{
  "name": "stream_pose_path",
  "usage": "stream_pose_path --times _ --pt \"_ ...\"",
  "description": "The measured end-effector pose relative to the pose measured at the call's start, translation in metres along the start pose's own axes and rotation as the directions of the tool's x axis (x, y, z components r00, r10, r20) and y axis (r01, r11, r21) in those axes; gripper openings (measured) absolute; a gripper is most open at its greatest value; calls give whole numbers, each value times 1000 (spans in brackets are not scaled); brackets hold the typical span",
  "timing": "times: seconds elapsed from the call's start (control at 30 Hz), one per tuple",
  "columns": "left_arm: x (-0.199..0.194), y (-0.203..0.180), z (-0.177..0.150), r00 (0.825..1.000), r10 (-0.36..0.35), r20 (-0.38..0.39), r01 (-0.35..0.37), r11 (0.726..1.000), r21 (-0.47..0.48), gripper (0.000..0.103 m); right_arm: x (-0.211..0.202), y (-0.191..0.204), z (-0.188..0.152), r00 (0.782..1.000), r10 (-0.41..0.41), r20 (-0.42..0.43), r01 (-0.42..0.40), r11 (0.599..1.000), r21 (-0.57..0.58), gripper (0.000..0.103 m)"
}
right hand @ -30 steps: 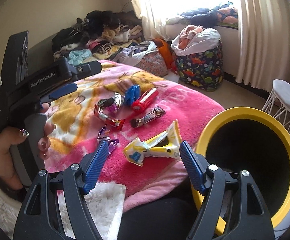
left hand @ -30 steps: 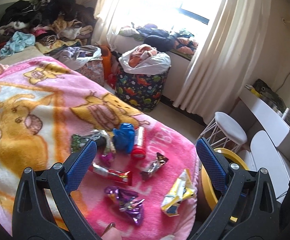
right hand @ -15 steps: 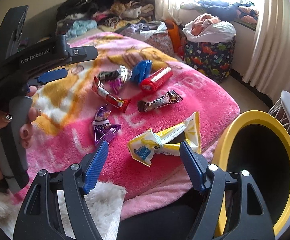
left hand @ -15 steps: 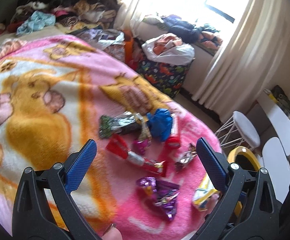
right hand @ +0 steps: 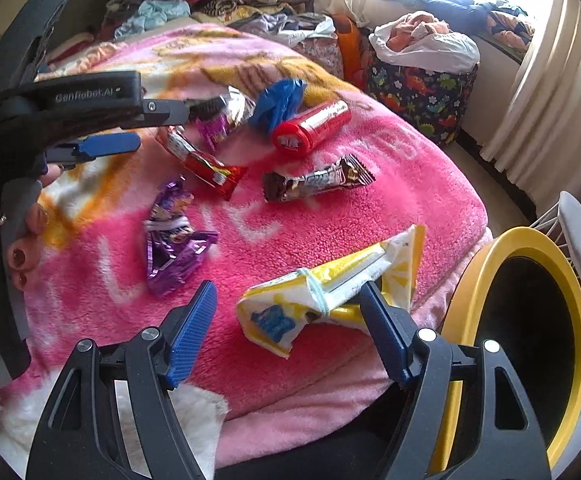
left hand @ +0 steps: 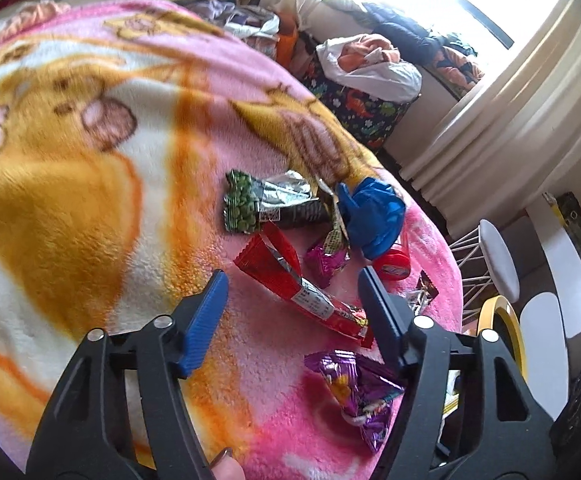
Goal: Collect trash
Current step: 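Move both open tools back over the candy wrappers on the blanket, then grasp the red wrapper with left tool while right tool grasps yellow-white wrapper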
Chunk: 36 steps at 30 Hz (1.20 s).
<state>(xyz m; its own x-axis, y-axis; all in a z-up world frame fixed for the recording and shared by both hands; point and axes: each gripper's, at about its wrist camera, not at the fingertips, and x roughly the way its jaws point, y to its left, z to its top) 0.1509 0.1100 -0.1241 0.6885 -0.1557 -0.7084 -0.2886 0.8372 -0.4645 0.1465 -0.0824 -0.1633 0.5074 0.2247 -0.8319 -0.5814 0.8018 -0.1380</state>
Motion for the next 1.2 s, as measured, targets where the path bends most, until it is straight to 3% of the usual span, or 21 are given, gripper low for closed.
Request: stream_pose_path --times 0.2,0.37,0.47,0.5,0.77,1.2 --pt "16 4 2 1000 -4 -25 3 1000 -30 48 15 -5 2 1000 -29 0 29 999 -19 57" --pt "22 8 3 999 26 -33 -27 999 -26 25 10 -11 2 999 0 33 0 1000 -1 52" --pt "20 13 2 999 34 -30 -35 999 -30 16 0 -19 3 996 46 74 -50 997 53 47" --pt "18 14 2 999 31 -28 -32 999 -33 16 -5 -21 4 993 67 92 -74 995 72 41" --pt "-6 12 4 1000 13 24 -13 1000 -21 12 -35 -35 9 957 207 205 -244 954 172 38" --pt "-46 -16 24 991 -12 132 6 999 45 12 -78 -25 15 926 237 295 -287 947 141 38"
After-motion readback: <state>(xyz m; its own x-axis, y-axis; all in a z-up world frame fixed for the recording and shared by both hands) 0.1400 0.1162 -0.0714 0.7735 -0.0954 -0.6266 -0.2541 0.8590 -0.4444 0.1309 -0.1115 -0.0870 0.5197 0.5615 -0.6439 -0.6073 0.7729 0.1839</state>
